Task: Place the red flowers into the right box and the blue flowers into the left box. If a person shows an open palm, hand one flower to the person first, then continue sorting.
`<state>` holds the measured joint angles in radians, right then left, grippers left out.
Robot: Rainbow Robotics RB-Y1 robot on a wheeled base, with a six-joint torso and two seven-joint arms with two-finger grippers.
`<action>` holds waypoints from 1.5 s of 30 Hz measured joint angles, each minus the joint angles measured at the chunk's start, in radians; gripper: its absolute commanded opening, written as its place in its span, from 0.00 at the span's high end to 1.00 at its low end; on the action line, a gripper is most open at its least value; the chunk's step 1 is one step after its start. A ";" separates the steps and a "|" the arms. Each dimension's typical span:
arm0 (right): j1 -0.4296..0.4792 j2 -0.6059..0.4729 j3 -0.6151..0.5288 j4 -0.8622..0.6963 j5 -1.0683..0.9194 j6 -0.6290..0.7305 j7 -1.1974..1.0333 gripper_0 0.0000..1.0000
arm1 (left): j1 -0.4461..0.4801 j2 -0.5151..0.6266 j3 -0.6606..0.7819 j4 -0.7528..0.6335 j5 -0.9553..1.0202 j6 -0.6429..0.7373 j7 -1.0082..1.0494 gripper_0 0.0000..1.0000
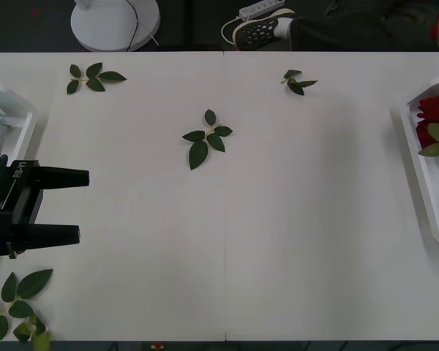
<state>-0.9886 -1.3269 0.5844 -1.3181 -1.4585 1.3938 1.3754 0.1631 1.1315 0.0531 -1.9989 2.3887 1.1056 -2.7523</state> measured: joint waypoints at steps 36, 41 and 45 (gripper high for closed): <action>0.132 0.165 0.001 0.597 0.337 -0.274 0.302 1.00 | 0.000 0.000 0.000 0.000 0.000 0.000 0.000 0.00; 0.132 0.166 0.001 0.595 0.337 -0.273 0.302 0.61 | 0.000 0.000 0.000 0.000 0.000 0.000 0.000 0.00; 0.132 0.166 -0.005 0.595 0.345 -0.273 0.303 0.38 | 0.000 0.000 0.000 0.000 0.000 0.000 0.000 0.00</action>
<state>-0.8563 -1.1613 0.5794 -0.7233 -1.1134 1.1209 1.6782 0.1630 1.1313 0.0531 -1.9984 2.3888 1.1056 -2.7523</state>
